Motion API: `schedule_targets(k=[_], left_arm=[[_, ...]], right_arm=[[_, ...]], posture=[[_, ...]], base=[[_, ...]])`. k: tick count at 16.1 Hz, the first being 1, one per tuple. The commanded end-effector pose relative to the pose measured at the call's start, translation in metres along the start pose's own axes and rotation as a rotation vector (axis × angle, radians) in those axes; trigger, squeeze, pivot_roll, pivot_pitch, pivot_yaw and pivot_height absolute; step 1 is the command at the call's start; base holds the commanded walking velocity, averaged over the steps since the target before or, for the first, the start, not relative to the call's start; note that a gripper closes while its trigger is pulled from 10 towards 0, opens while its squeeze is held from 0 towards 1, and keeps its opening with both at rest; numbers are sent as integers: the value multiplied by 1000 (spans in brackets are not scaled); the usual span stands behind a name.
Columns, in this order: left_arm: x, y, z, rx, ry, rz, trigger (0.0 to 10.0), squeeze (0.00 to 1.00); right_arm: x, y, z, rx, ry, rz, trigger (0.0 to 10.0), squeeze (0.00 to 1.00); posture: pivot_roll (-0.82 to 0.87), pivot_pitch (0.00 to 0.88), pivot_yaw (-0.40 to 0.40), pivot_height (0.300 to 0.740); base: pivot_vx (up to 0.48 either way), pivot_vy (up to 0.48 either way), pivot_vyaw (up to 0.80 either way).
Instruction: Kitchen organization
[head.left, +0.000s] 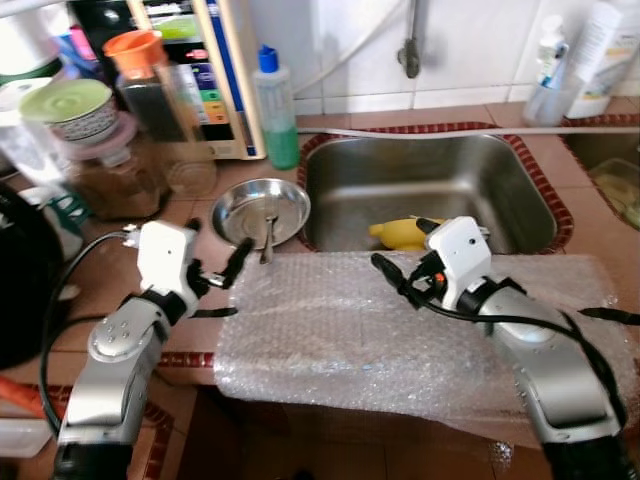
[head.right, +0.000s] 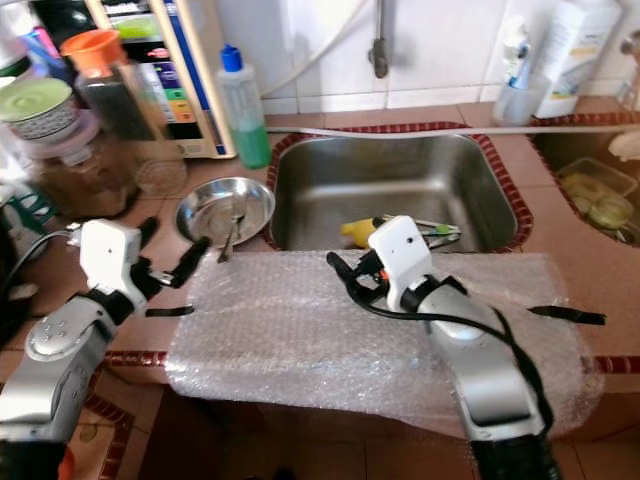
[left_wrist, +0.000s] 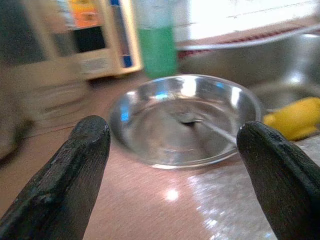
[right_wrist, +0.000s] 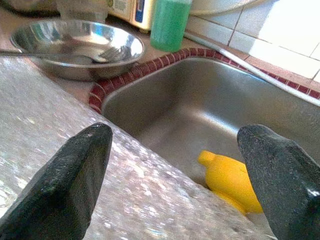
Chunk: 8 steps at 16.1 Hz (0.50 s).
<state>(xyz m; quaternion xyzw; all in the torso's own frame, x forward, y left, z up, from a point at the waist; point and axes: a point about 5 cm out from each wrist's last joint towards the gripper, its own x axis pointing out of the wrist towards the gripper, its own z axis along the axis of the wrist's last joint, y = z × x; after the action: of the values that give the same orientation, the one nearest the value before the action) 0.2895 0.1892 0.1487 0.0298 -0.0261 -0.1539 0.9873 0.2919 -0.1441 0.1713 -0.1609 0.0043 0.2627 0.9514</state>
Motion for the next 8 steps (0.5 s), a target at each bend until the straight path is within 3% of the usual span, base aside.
schedule_targets(k=[1, 4, 8], left_arm=[[-4, 1, 2, 10, 3, 22, 10000, 0], [-13, -4, -2, -15, 14, 24, 10000, 0], [-4, -21, 12, -58, -40, -128, 10000, 0]], right_arm=[[-2, 2, 3, 2, -7, -6, 10000, 1000], [-7, 5, 2, 16, 2, -21, 10000, 1000], [-6, 7, 6, 34, -13, -30, 10000, 1000]], posture=[[-245, 100, 119, 740], [-241, 101, 116, 740], [-246, 102, 131, 740]], base=[[0, 0, 0], [0, 0, 0], [0, 0, 0]])
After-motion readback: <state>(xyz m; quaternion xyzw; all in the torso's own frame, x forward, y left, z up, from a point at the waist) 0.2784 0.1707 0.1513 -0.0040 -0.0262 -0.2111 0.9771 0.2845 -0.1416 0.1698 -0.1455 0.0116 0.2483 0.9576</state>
